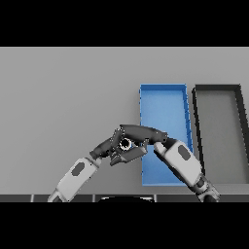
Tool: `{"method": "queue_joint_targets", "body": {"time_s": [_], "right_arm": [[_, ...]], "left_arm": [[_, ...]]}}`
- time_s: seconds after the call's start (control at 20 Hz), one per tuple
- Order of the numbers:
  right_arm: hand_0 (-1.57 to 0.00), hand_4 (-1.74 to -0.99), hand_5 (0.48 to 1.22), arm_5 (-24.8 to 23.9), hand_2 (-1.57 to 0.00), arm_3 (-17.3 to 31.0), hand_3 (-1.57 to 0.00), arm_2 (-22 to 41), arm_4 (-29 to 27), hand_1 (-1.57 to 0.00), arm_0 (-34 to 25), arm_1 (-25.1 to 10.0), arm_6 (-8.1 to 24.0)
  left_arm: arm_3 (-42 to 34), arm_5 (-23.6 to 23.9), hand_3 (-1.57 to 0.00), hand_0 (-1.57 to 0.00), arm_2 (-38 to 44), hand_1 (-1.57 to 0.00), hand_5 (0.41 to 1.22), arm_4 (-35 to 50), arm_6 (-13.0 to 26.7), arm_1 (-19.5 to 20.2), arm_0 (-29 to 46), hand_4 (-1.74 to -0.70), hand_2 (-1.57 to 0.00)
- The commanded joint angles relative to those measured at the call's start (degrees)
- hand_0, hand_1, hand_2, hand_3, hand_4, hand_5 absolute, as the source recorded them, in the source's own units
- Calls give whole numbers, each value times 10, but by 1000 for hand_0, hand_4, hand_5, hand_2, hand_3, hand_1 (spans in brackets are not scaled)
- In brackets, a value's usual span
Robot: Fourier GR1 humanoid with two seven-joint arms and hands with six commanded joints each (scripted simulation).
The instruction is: Pick up the blue pipe and place it into the blue bin.
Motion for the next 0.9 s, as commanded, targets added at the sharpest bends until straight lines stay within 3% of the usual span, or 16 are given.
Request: {"method": "queue_joint_targets", "body": {"time_s": [0.0, 0.05, 0.15, 0.25, 0.45, 0.6, 0.75, 0.85], "right_arm": [[-1558, -1485, 1205, -5, -1559, -3, -1555, 1, -2, -1558, 7, -2, -6], [-1561, -1486, 1208, -12, -1561, 0, -1559, 4, 1, -1561, -1, 2, 3], [-1565, -1488, 1213, -17, -1565, 0, -1563, 3, 1, -1565, -6, 2, 15], [-1567, -1488, 1216, -17, -1567, 0, -1566, 4, 5, -1567, -2, 5, 8], [-1569, -1487, 1219, -19, -1569, 5, -1569, -1, 17, -1569, -1, 5, -1], [-1570, -1488, 1220, -26, -1570, 1, -1570, -2, 9, -1570, 0, 8, 2], [-1571, -1489, 1220, -45, -1571, 6, -1570, -14, -88, -1571, -6, 12, 51], [-1571, -1491, 1221, -75, -1571, -3, -1571, -24, -162, -1571, -24, 10, 85]], "left_arm": [[1, -9, -616, -668, 3, -634, 1221, -9, 2, 2, -3, -1226, -608], [2, -11, -492, -535, 4, -507, 1221, -23, 0, 0, -5, -1144, -486], [11, -11, -315, -342, 5, -324, 1063, -58, -25, 0, -6, -1003, -311], [7, -7, -201, -218, 9, -207, 899, -59, -8, -1, -4, -923, -198], [13, -5, -82, -89, 18, -84, 697, -42, 11, -10, 3, -871, -81], [14, 0, -41, -45, 26, -43, 639, -29, 44, -14, 14, -889, -41], [5, -1, -21, -23, 24, -21, 589, -20, 77, -17, 17, -904, -20], [10, -4, -13, -14, 24, -13, 543, -21, 69, -13, 25, -913, -13]]}}
